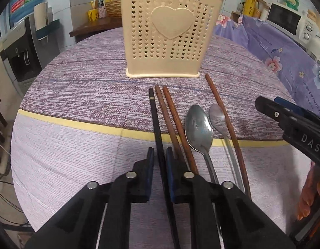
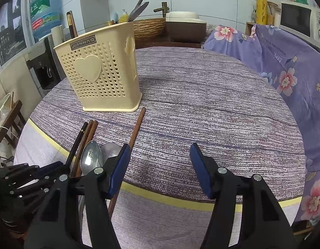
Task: Organize utensils
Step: 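Grasp another black chopstick with the left tool while the right grasps a brown chopstick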
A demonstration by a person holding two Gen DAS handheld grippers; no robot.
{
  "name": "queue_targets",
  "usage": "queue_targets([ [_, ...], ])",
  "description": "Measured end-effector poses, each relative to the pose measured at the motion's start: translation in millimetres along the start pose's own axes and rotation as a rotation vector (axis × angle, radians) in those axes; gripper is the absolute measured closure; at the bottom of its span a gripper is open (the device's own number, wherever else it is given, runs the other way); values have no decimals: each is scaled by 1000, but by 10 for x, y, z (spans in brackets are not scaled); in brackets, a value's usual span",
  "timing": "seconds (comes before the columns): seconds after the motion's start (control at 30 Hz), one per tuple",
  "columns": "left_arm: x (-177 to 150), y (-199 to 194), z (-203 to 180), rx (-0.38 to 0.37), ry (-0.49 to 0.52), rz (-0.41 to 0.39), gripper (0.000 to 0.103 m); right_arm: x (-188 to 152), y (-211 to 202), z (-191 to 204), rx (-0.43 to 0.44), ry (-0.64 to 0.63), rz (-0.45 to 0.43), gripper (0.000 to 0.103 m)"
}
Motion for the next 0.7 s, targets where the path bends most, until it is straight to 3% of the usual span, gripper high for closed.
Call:
queue_targets([
  [0.33, 81, 24, 377, 46, -19, 11, 95, 105, 268, 64, 57, 17, 89, 55],
  [0.57, 137, 61, 342, 55, -8, 40, 94, 210, 638, 224, 74, 36, 164, 59],
  [0.6, 151, 70, 338, 54, -7, 41, 91, 219, 678, 237, 65, 35, 169, 59],
  [0.7, 232, 147, 341, 54, 4, 44, 64, 227, 787, 271, 47, 29, 188, 60],
])
Point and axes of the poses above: each gripper's, at about its wrist camera, not at the fingertips, and y roughly the way its jaws point, z to its left, x to its top, the point moved 1 cm from there along y, roughly the way its jaws point, and after that the axes turned 11 degrees about -z, right-handed, at the moved point
